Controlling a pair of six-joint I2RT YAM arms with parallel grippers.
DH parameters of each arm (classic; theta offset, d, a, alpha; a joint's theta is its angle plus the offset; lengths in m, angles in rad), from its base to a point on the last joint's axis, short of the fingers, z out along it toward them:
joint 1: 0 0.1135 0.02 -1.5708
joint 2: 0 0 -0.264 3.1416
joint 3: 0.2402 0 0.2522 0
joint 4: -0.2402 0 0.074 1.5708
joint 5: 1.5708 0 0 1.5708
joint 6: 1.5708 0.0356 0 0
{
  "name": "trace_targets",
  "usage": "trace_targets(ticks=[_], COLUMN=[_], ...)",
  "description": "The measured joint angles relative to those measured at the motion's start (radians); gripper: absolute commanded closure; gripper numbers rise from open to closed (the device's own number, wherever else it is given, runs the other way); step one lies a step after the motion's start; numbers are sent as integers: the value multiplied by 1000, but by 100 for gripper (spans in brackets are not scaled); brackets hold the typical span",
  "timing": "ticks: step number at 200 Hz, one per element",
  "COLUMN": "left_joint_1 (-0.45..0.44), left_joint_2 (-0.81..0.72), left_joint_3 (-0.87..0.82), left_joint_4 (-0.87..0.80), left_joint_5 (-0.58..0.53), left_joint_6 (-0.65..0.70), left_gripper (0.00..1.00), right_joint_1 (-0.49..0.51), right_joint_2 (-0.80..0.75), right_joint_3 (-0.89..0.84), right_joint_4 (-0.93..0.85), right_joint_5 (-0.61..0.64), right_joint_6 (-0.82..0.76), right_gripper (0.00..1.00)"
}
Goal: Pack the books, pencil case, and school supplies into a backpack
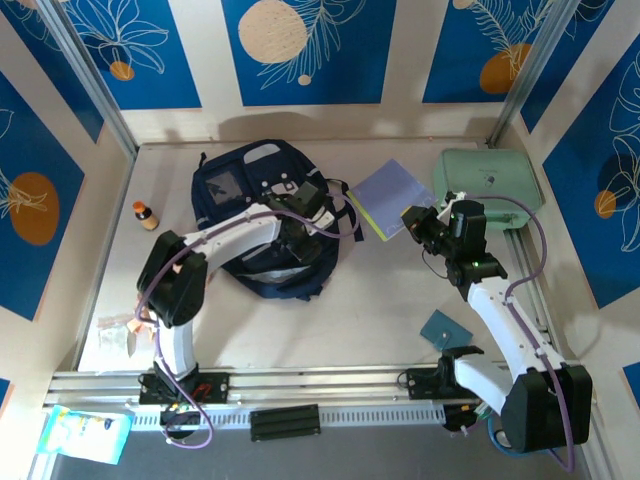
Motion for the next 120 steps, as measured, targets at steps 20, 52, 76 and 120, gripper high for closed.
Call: trace_targets(ticks=[20,52,76,120], left_joint_1=[-5,-8,-11,-19], left_joint_2=[35,57,62,45], left_joint_3=[24,53,66,66], left_joint_4=[-28,-59,-75,-77], left_joint_5=[-42,-88,-95,-116], left_joint_6=[10,15,7,7], left_gripper=[46,65,86,100], right_joint_1=[0,-5,-10,-31], right_joint_2=[0,1,1,-8], right_joint_3=[-1,-11,-16,-19], right_joint_4=[-1,-2,-5,-33], right_joint_5=[0,-3,-3,-4], right_joint_6=[0,4,4,0], right_gripper=[100,100,100,100])
